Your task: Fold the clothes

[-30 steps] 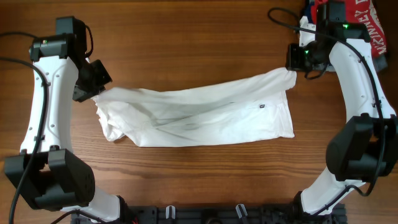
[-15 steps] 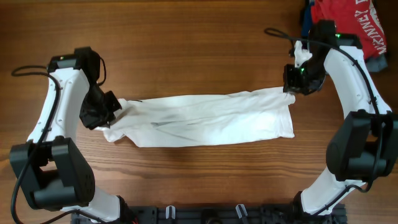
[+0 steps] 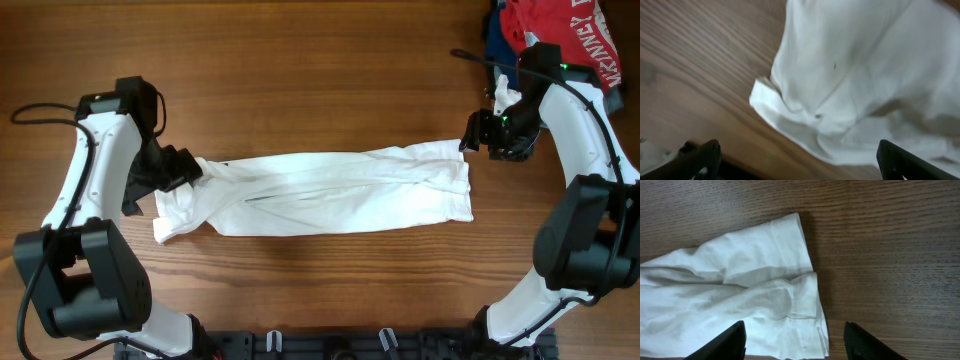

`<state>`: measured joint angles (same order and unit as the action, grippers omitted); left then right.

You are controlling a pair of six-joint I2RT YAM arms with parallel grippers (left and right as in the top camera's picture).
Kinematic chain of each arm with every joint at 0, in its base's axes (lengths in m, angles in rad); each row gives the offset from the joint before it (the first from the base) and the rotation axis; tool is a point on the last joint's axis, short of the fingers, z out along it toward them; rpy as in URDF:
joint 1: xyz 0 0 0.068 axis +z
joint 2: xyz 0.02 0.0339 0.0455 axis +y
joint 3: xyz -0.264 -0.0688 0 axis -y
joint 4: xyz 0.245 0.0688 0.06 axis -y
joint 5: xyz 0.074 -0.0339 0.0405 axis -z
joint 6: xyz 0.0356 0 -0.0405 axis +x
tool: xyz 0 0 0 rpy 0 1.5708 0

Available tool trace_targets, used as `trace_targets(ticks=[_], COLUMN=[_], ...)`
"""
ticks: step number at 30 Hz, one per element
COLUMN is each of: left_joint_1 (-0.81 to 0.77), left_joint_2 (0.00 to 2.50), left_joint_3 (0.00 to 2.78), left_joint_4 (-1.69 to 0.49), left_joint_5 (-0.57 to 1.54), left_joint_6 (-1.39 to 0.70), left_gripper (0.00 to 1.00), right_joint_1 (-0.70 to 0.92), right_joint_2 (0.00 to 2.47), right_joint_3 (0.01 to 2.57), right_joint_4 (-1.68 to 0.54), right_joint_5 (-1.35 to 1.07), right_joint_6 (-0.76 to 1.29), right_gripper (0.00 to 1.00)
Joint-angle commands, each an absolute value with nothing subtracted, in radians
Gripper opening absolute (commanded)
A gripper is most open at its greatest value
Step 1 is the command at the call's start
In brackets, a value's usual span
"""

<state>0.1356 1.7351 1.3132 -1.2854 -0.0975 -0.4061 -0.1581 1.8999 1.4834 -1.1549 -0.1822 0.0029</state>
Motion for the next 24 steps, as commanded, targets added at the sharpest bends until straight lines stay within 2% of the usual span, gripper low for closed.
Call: trace_targets(ticks=[1,13,20,23,24], left_joint_1=[0.179,0.226,0.254,0.274,0.279], left_joint_2=[1.739,1.739,1.739,1.739,1.739], left_joint_3=[1.307,1.307,1.307,1.307,1.307], left_joint_4=[-1.222,-0.964,-0.841,-0.820,-0.817], left_joint_5=[-0.118,-0.113,-0.113,-0.113,-0.113], left_joint_6=[-0.427,-0.398,-0.397,-0.397,-0.397], left_gripper=[1.00,1.00,1.00,1.00,1.00], right_joint_1=[-0.157,-0.150,-0.088,-0.059,-0.053], right_joint_2=[1.927,1.927,1.927,1.927,1.927], right_joint_3=[1.471,1.222,1.114,1.063,1.050], right_joint_4=[-1.148,-0.948,-0.801,-0.718,-0.698], right_joint_5=[-0.186,-0.264,-0.255,-0.239,-0.219], right_joint_6=[-0.005,-0.043,-0.022,-0.005,0.012], right_gripper=[0.65,0.66,0.68,0.60,0.53])
